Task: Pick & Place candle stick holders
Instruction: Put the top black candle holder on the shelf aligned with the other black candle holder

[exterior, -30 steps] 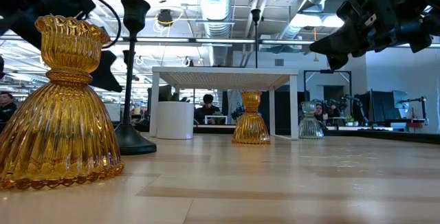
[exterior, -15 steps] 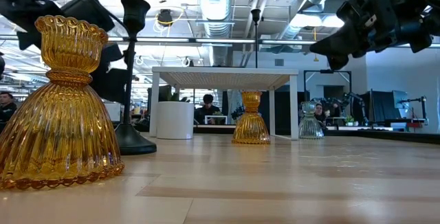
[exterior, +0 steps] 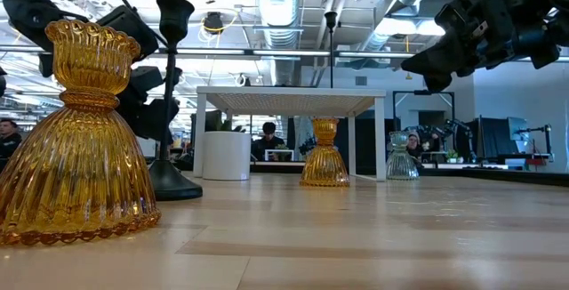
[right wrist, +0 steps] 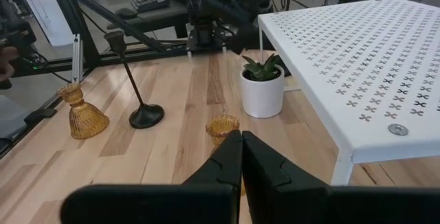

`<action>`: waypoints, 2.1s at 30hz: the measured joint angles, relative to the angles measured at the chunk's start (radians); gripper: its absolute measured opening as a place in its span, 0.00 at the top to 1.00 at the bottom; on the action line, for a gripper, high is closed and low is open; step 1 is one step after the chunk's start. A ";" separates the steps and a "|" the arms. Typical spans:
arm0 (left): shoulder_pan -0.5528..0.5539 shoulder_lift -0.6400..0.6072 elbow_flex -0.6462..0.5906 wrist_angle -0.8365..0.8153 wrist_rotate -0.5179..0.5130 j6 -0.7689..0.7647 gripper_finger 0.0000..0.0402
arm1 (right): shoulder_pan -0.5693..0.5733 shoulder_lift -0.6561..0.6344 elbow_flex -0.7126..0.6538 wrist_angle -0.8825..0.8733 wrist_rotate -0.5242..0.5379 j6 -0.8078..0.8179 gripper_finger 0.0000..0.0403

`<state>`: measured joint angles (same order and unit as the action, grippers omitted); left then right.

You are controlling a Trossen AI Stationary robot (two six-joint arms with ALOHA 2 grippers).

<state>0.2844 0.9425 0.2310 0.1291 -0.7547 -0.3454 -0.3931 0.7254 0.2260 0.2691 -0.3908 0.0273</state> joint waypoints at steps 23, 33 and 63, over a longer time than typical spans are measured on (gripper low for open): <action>-0.001 0.007 0.000 -0.093 -0.046 0.087 0.22 | 0.000 0.000 0.000 0.000 0.000 0.001 1.00; -0.001 0.006 0.000 -0.078 -0.055 -0.003 0.22 | 0.000 0.000 0.000 0.000 0.000 0.008 1.00; -0.003 0.000 0.000 -0.040 -0.078 0.019 0.22 | 0.000 0.000 0.000 0.001 0.000 0.018 1.00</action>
<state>0.2817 0.9421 0.2314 0.0892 -0.8329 -0.3259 -0.3931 0.7254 0.2260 0.2703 -0.3910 0.0456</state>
